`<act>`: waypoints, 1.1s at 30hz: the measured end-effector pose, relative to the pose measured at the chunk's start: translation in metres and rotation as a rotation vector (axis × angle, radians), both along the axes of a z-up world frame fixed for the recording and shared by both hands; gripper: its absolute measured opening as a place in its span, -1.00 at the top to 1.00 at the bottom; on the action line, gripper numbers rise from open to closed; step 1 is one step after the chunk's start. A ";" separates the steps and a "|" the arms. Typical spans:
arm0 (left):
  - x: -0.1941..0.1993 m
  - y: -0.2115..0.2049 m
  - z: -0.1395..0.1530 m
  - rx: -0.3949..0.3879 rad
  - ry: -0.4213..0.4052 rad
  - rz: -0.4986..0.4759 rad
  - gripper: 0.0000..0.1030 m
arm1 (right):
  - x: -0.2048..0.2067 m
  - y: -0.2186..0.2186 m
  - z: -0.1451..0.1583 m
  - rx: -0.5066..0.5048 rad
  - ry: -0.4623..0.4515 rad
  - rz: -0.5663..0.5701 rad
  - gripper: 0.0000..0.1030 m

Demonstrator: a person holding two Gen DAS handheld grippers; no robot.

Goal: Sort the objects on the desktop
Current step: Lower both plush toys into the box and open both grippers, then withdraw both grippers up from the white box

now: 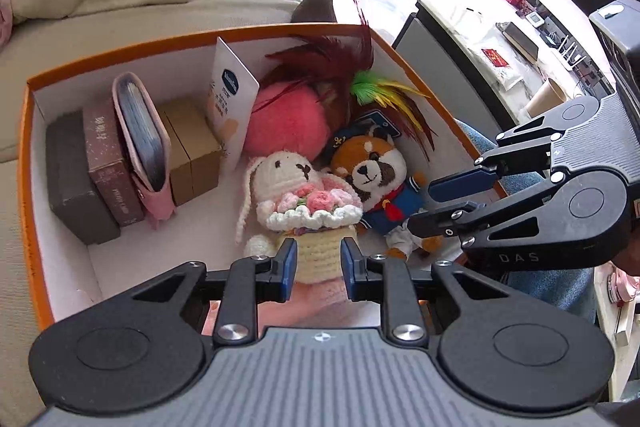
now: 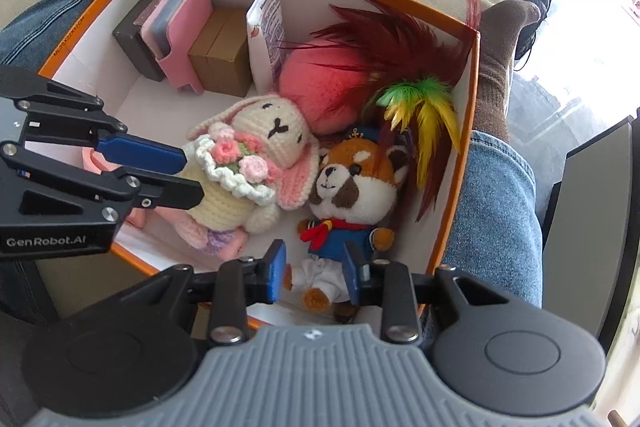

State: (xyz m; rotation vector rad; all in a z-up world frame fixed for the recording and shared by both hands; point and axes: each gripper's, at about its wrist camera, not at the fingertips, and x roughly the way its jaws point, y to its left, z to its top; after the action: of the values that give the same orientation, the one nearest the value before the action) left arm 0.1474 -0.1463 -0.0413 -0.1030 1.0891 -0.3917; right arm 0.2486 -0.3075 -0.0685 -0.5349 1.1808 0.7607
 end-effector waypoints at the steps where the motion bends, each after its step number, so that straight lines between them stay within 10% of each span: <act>1: -0.004 0.002 0.005 0.001 -0.017 0.004 0.49 | -0.002 -0.001 0.005 0.010 -0.009 -0.005 0.34; 17: -0.085 0.046 0.086 0.112 -0.378 0.218 -0.25 | -0.064 -0.024 0.075 0.295 -0.152 -0.141 0.13; 33: -0.099 0.056 0.028 0.212 -0.299 0.350 -0.58 | -0.113 -0.009 0.030 0.422 -0.298 -0.329 0.06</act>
State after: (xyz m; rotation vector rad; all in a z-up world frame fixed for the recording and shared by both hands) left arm 0.0482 -0.0907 -0.0130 -0.0434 0.7915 0.0259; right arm 0.1356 -0.3164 -0.0390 -0.0913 0.7742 0.5972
